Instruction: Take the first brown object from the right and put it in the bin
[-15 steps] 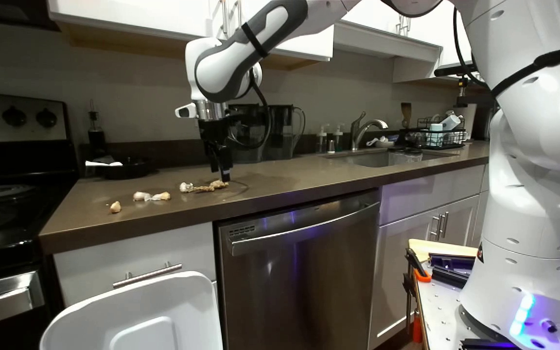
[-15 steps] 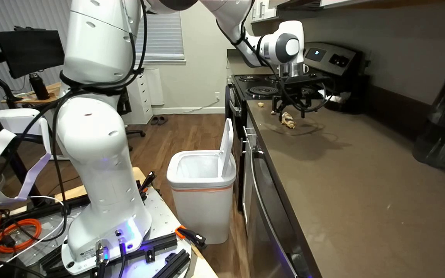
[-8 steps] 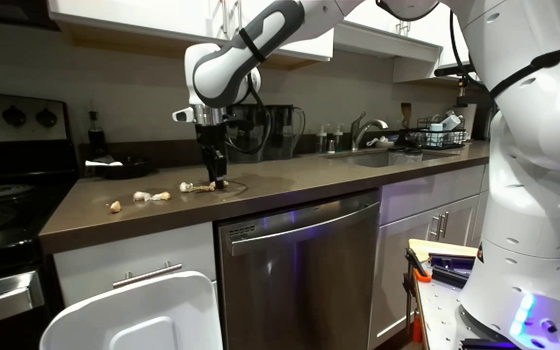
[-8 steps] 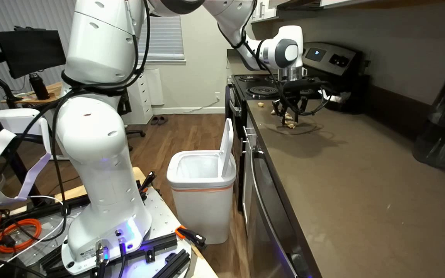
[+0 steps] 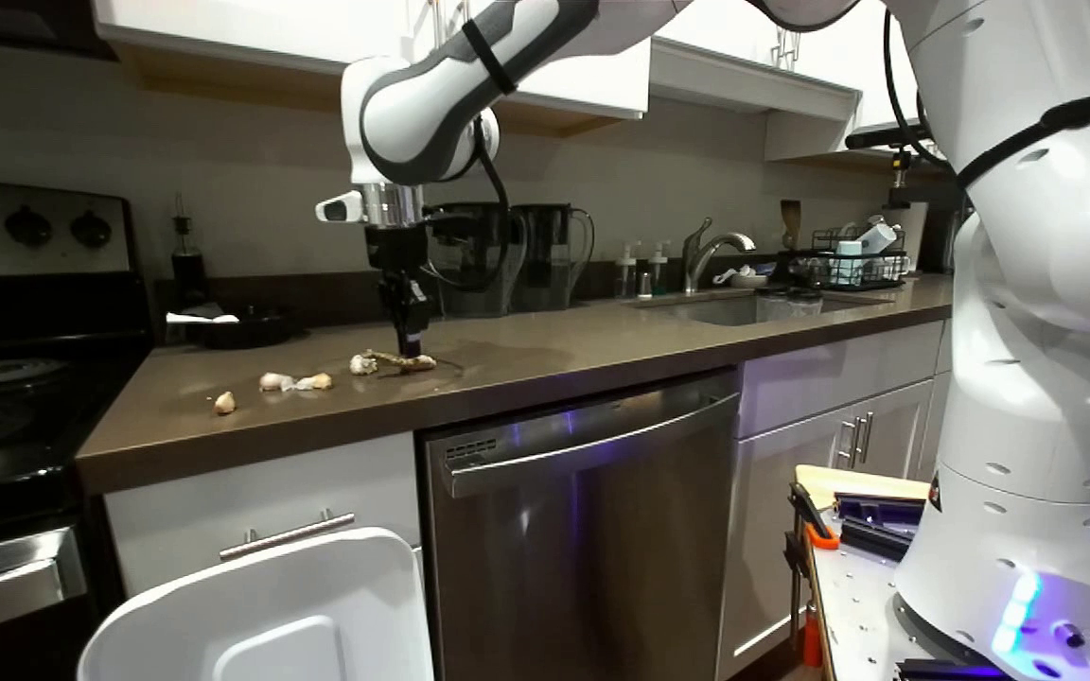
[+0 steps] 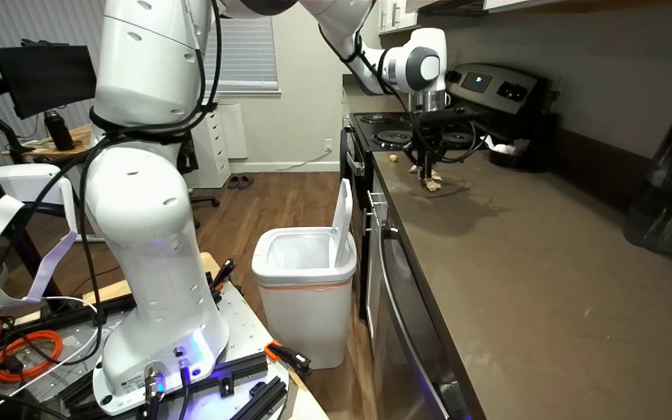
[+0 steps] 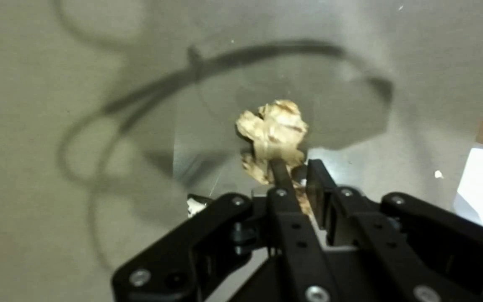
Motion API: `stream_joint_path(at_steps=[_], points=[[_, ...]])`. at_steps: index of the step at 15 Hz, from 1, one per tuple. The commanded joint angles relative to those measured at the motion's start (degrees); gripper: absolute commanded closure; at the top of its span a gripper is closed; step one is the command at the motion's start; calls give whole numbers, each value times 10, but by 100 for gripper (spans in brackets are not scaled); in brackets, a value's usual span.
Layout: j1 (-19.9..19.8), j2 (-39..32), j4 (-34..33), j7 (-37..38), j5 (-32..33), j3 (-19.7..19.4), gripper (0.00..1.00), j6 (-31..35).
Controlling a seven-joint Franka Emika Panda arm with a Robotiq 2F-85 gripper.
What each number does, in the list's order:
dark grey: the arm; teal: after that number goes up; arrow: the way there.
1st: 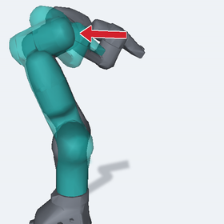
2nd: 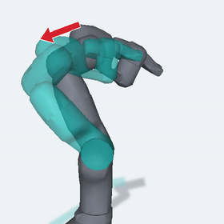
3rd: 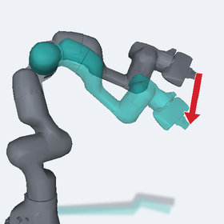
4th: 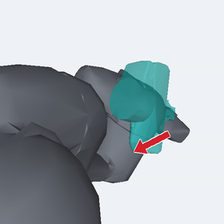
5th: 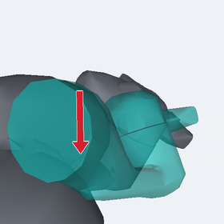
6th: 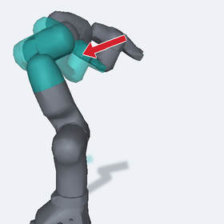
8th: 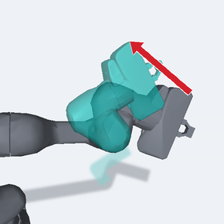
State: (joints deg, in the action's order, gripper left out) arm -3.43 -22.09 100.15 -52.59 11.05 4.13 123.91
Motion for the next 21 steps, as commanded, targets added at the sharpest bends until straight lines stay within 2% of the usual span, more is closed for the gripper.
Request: stream_joint_path(at_steps=[1, 3, 4, 6, 12, 16, 17, 21], points=[[3, 40, 17, -32, -21, 13, 100, -34], [9, 48, 18, -32, -16, 15, 100, -48], [11, 51, 17, -33, -17, 14, 74, -52], [14, 50, 14, -25, -9, 9, 68, -56], [8, 31, 7, -2, -25, -6, 29, -69], [2, 15, 4, 11, -60, -10, 4, -72], [1, 12, 5, 15, -66, -11, 0, -68], [7, 1, 6, 33, -48, -16, 0, -45]])
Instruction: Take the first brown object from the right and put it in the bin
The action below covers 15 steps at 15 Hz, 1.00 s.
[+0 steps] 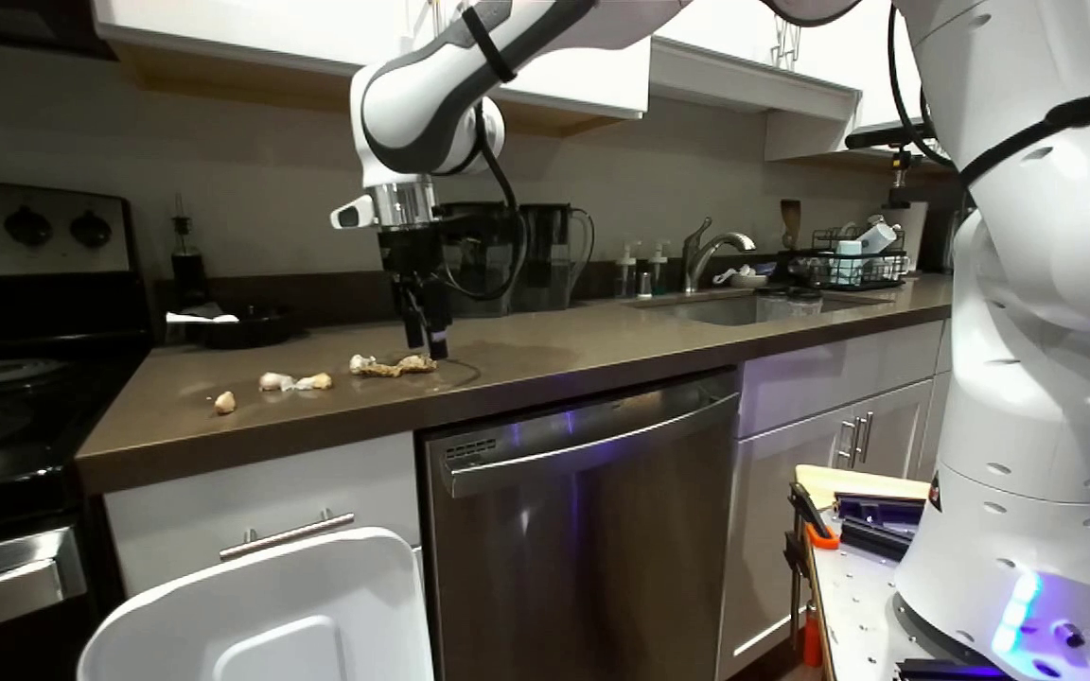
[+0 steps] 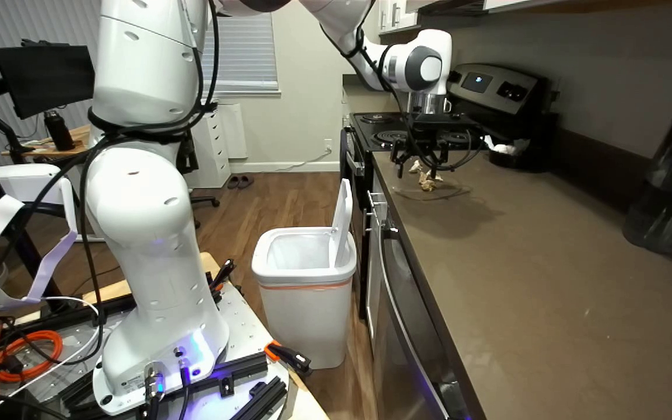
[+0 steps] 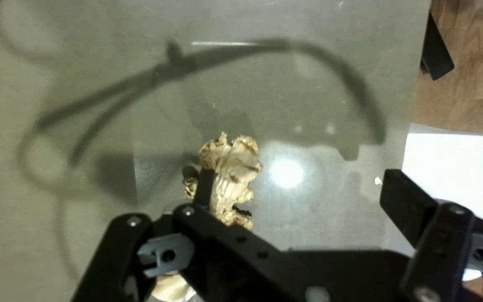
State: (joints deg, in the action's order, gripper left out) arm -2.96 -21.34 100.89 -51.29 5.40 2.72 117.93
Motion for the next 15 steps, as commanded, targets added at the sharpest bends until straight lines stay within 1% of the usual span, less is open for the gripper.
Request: stream_joint_path(at_steps=[1, 4, 6, 7, 8, 9, 10, 15], points=[[3, -9, -2, 21, 13, -3, 0, 18], [4, -17, -4, 21, 25, -5, 0, 32], [7, -24, -3, 21, 42, -8, 5, 47], [8, -28, -4, 20, 51, -10, 5, 49], [6, -30, -4, 17, 54, -9, 29, 56], [6, -31, -3, 18, 56, -8, 30, 59], [5, -32, -2, 17, 57, -7, 32, 63], [6, -20, 4, 20, 57, -6, 66, 69]])
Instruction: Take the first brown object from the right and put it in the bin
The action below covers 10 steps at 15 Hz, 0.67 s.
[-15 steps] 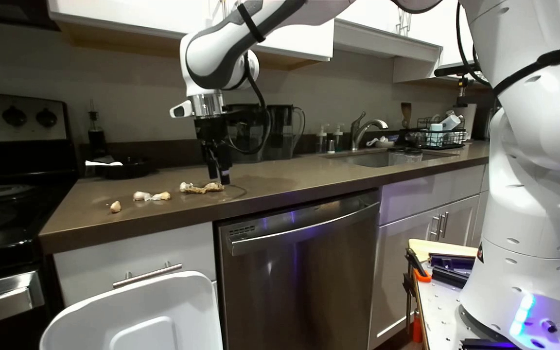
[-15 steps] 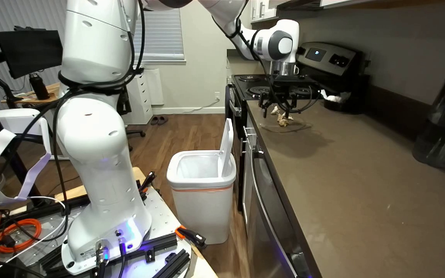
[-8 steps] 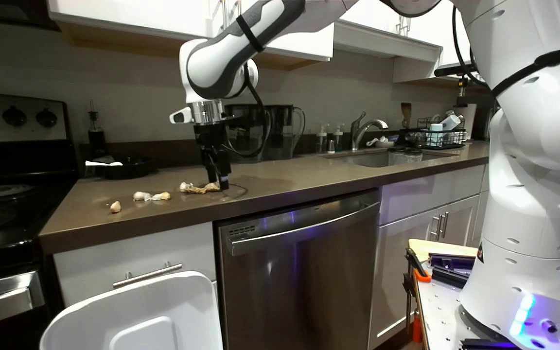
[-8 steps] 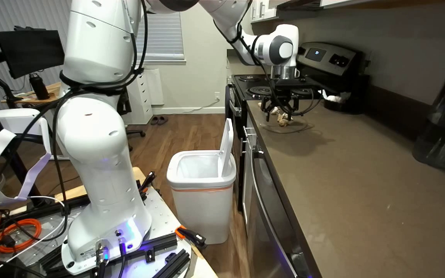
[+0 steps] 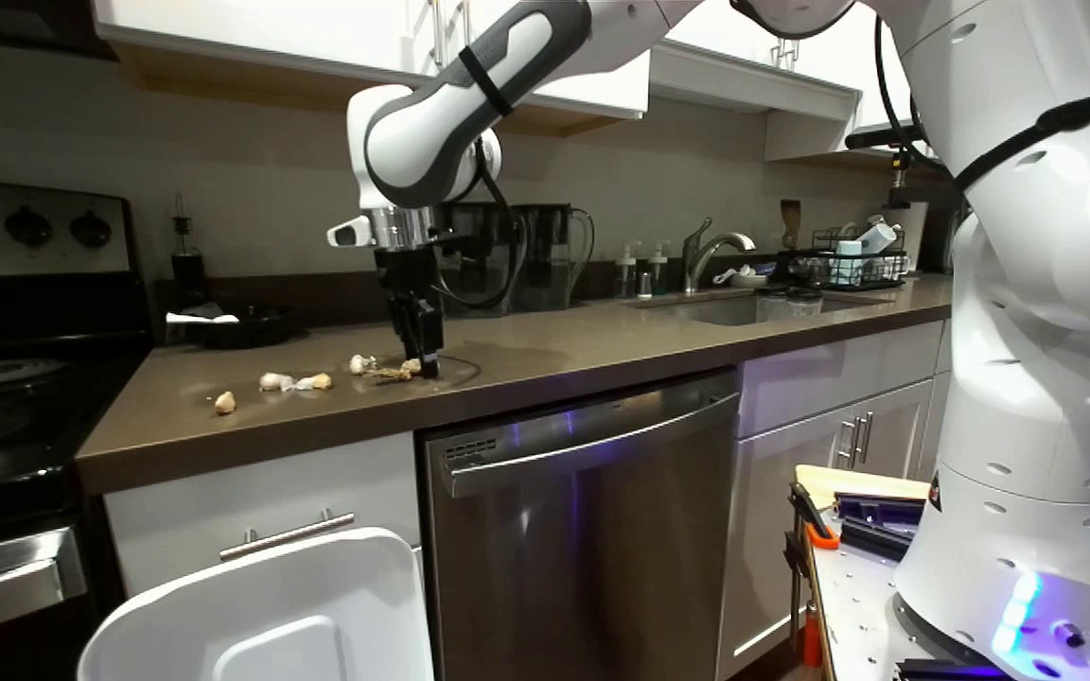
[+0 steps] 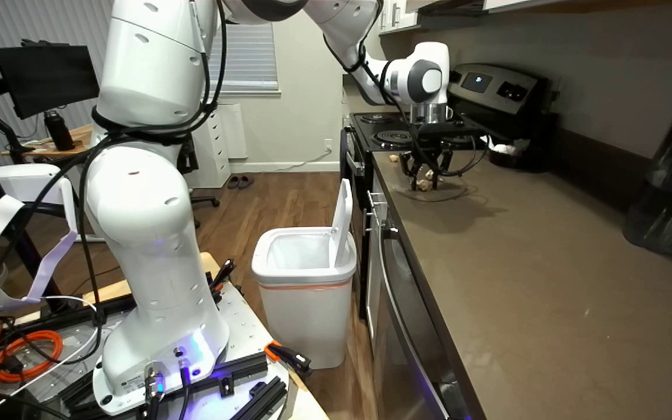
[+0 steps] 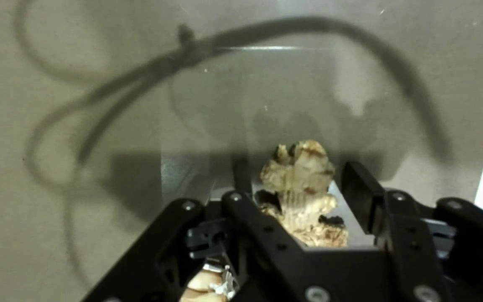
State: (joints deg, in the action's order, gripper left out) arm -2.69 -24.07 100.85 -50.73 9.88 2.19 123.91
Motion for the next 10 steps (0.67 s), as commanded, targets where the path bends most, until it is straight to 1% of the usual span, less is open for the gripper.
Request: stream_joint_path(at_steps=[1, 2, 4, 5, 10], points=[[4, 10, 5, 15, 11, 0, 71, 7], [4, 13, 7, 15, 10, 0, 79, 7], [4, 20, 11, 15, 9, 1, 89, 6], [4, 22, 12, 14, 8, 2, 93, 6], [4, 26, 13, 8, -1, 7, 93, 3]])
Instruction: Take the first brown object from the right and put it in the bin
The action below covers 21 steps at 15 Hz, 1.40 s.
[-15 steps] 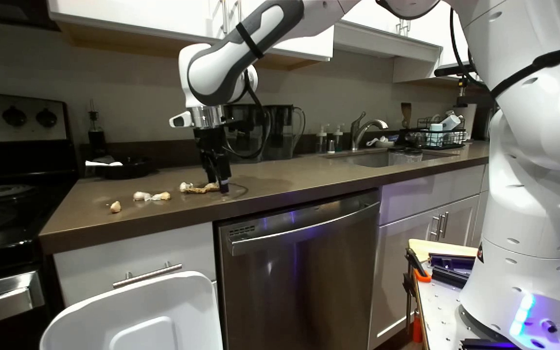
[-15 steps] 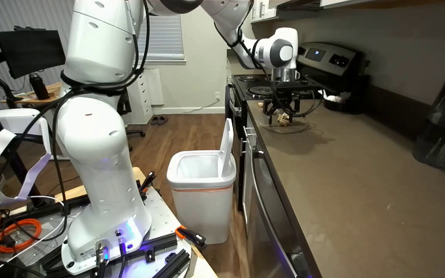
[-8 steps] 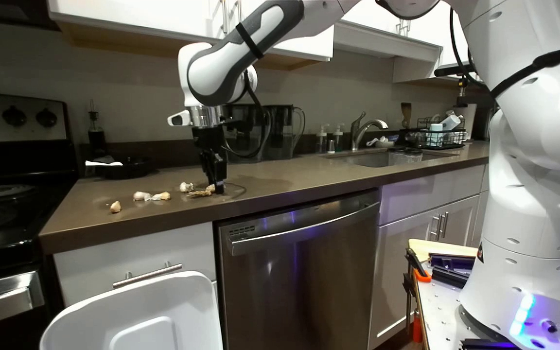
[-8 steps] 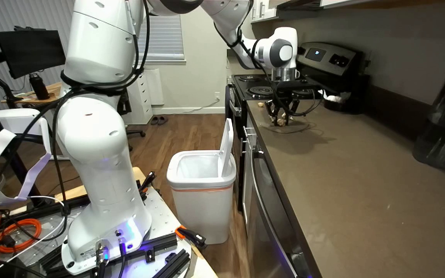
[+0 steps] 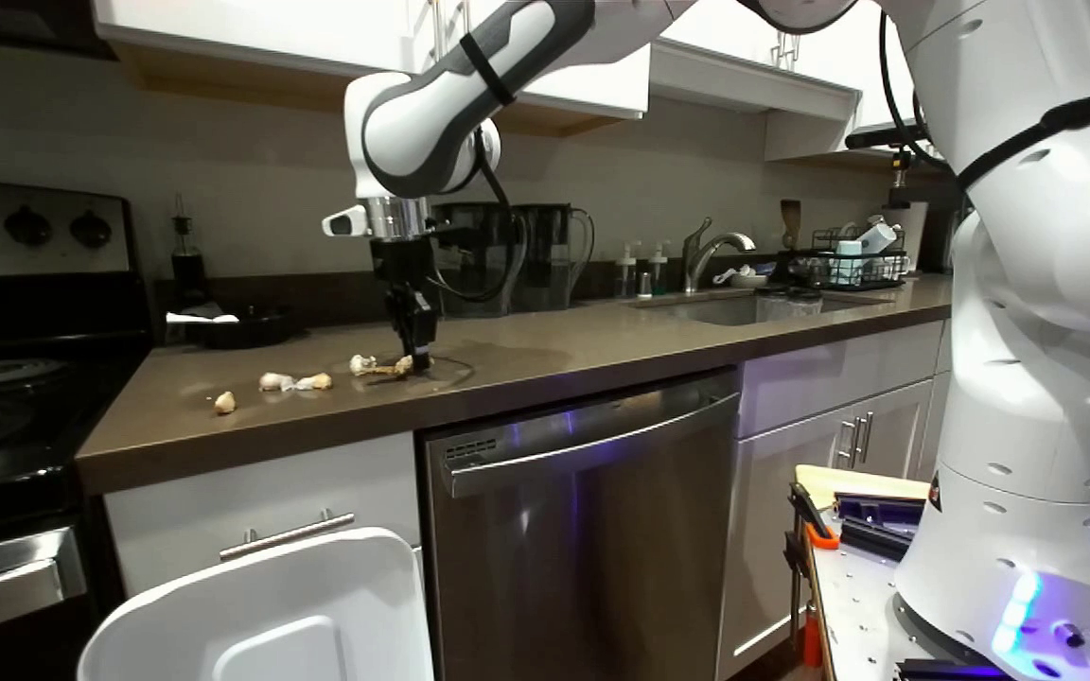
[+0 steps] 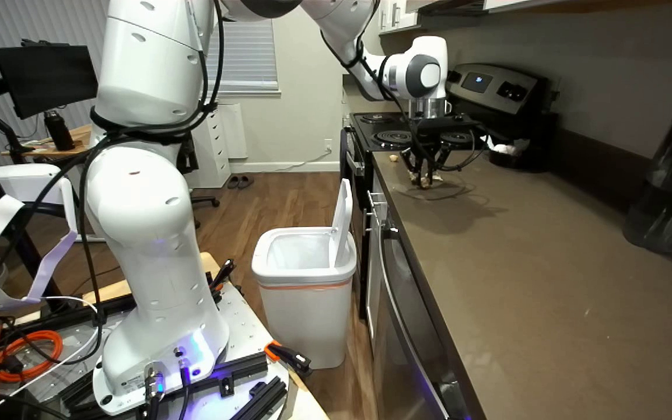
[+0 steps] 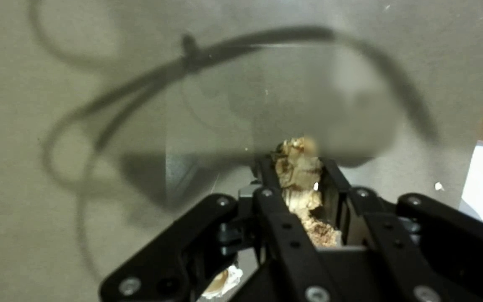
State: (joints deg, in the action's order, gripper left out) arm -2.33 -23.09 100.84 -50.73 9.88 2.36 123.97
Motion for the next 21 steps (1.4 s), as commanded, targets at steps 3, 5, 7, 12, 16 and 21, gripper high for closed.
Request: stream_joint_path(at_steps=[3, 5, 7, 12, 16, 21], points=[[5, 37, 25, 2, -4, 12, 93, -21], [9, 61, 37, 0, -6, 19, 93, -41], [13, 85, 46, -6, -20, 32, 93, -62], [42, 117, 40, -1, -42, 54, 93, -86], [67, 113, 20, -2, -34, 63, 93, -96], [88, 82, -27, -31, -32, 76, 93, -133]])
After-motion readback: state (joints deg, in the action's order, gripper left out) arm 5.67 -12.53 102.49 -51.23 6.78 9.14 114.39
